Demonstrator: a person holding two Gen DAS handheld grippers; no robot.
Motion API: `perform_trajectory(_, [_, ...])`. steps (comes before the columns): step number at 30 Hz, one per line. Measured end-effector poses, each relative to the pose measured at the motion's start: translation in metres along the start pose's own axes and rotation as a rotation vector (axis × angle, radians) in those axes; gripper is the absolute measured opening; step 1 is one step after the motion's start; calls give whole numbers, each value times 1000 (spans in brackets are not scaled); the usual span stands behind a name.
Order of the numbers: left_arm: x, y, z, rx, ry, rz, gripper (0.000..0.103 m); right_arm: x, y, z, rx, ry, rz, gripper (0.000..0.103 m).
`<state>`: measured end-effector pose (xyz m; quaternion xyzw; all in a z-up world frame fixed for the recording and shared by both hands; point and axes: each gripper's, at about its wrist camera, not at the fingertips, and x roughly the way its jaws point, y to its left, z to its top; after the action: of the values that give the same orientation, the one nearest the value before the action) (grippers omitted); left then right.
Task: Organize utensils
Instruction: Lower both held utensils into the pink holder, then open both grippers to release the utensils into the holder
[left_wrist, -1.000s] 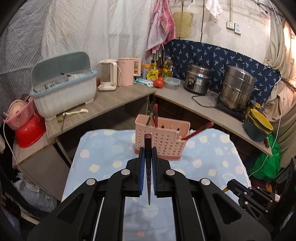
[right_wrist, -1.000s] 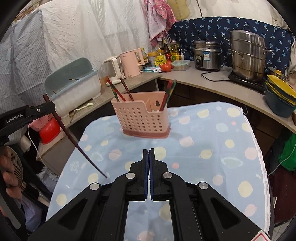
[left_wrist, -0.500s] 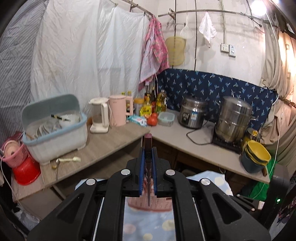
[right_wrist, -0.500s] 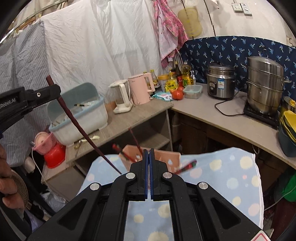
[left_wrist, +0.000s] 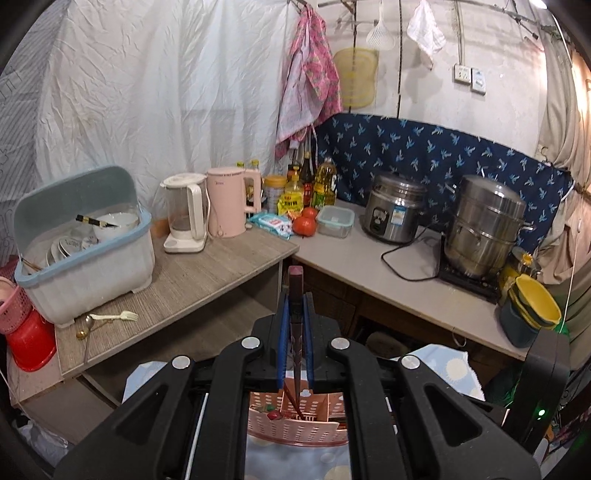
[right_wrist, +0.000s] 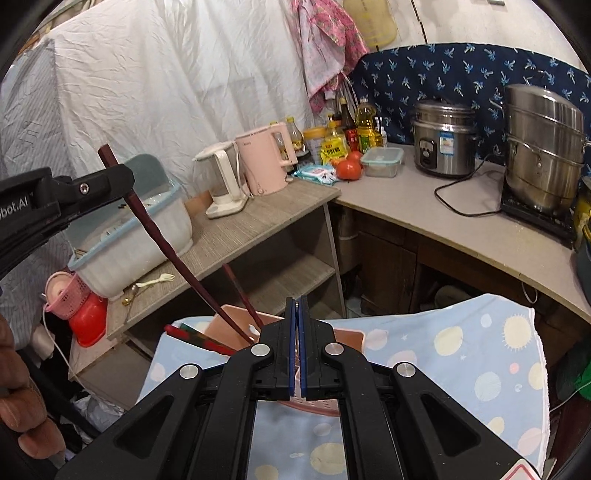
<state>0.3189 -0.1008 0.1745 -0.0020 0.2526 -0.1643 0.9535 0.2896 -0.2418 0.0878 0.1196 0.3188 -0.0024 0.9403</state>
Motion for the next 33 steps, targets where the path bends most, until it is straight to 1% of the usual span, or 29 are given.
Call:
perform_trajectory(4, [22,6,-15,-11,41,-1,7,20,-2,-9,-4,32,-17,2])
perform_trajectory(7, [32,10,-22,-17,57,1,7,32,-3,-16,-6,53,-26,2])
perform_trajectory(15, [42,16,-36,-21,83,-1,7,54,-5,-24,-8,89,-38,2])
perform_trajectory(17, [42,16,-38,-16,82,1,8,53,-6,-25,-14,82,-44,2])
perform_trajectory(19, [39,17,-40,-20,70,14,14,50,-6,-27,-13,72,-51,8])
perform_trajectory(21, [35,20,-41,-25,56,27,32,43,-7,-28,-3,62,-45,12])
perform_trajectory(23, [28,21,-43,-26,36,37,38,36,-7,-29,-4,49,-49,17])
perform_trajectory(25, [22,21,-45,-17,27,46,38,26,-6,-32,-8,32,-57,25])
perform_trajectory(27, [17,22,-46,-16,26,48,38,17,-4,-35,-14,18,-66,28])
perform_trajectory(29, [10,22,-49,-13,26,53,38,9,-1,-40,-21,13,-71,30])
perform_trajectory(33, [-5,21,-62,2,34,90,38,-9,3,-53,-30,1,-79,30])
